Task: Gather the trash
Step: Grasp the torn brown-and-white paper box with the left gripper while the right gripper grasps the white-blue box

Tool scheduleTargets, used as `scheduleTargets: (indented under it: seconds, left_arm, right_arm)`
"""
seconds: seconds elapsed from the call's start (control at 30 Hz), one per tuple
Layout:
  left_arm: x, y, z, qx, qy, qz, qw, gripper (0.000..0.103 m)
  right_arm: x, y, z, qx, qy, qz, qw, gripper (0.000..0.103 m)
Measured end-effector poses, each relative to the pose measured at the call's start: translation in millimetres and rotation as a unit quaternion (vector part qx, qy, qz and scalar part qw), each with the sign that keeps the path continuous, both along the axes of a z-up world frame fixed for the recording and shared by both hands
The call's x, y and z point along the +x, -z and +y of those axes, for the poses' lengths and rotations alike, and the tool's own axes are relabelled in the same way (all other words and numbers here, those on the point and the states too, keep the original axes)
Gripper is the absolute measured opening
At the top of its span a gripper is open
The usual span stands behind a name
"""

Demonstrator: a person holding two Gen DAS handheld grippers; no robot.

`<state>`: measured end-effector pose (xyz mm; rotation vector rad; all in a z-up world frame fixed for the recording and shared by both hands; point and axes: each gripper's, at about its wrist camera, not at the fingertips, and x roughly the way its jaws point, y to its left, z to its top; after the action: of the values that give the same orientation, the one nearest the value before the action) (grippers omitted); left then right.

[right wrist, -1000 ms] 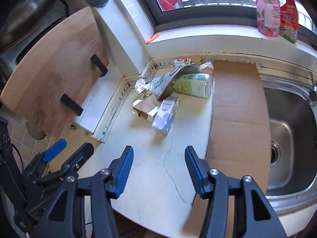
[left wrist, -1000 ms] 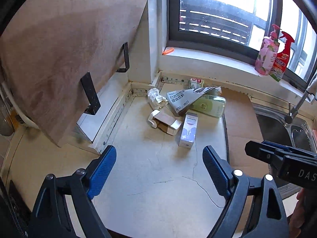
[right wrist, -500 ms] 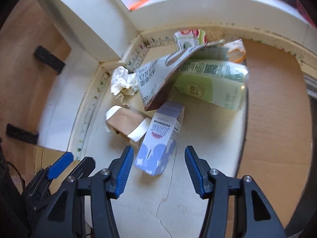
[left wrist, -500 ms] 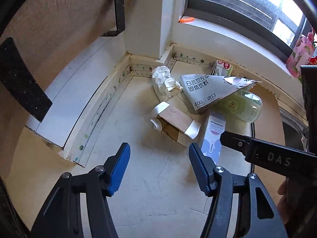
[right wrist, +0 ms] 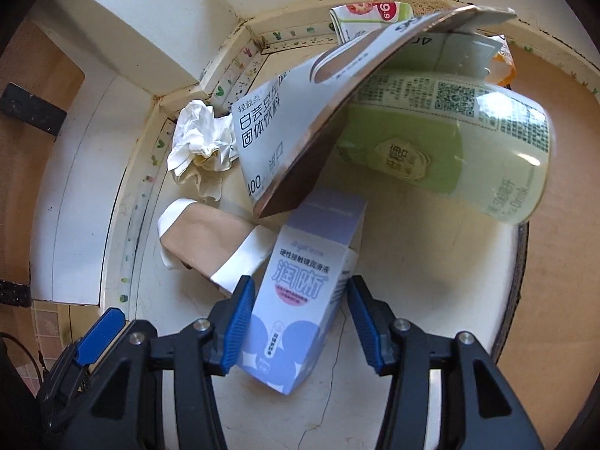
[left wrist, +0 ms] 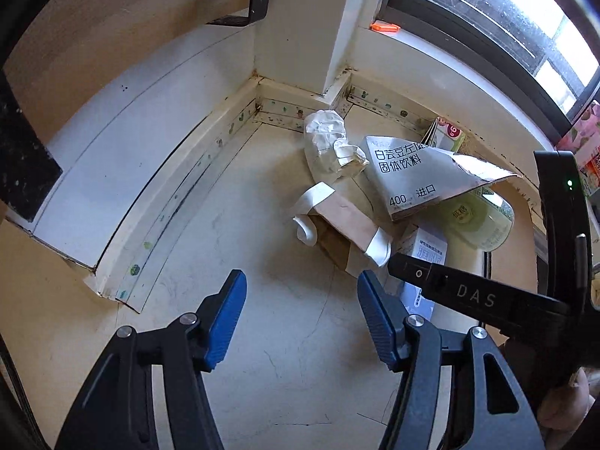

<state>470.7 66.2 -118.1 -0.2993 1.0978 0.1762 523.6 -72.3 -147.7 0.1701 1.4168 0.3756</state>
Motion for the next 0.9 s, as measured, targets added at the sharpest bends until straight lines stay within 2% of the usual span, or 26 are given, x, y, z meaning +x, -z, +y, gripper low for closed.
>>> scheduleTargets:
  seconds: [0.13, 0.2, 0.27, 0.53, 0.67, 0.73, 0.77, 0.8, 0.83, 0.9]
  left_arm:
    - [12, 3, -3, -0.012, -0.001, 0.006, 0.9999, 0.062]
    - [20, 5, -5, -0.025, -0.007, 0.011, 0.9996, 0.070]
    - [27, 9, -5, -0.039, -0.016, 0.015, 0.9990, 0.072]
    - [61, 40, 2, -0.101, -0.078, 0.046, 0.9908, 0.072]
    - [72, 58, 4, -0.138, -0.104, 0.050, 0.9837, 0.072]
    - [73, 59, 4, -0.140, -0.110, 0.035, 0.9834, 0.071]
    - [73, 59, 3, -0.139, -0.110, 0.031, 0.9837, 0.070]
    - [74, 61, 2, -0.140, -0.109, 0.031, 0.9836, 0.057]
    - [74, 61, 0, -0.139, -0.109, 0.029, 0.9838, 0.051]
    - [71, 60, -1, -0.139, -0.109, 0.015, 0.9842, 0.045]
  right_arm:
    - [1, -1, -10, 0.008, -0.001, -0.001, 1.000, 0.043]
    - [4, -1, -20, 0.015, 0.005, 0.002, 1.000, 0.042]
    - [5, -2, -29, 0.022, 0.011, 0.005, 1.000, 0.041]
    - [9, -5, -58, 0.041, 0.025, 0.002, 0.999, 0.041]
    - [8, -5, -68, 0.045, 0.023, 0.005, 0.999, 0.040]
    - [8, -5, -69, 0.046, 0.022, 0.005, 0.999, 0.040]
    - [7, -5, -70, 0.045, 0.021, 0.004, 0.999, 0.040]
    - [7, -6, -71, 0.045, 0.021, 0.004, 0.999, 0.040]
    - [6, -5, -68, 0.046, 0.021, 0.004, 0.999, 0.040]
    - [4, -5, -62, 0.048, 0.020, 0.006, 0.999, 0.040]
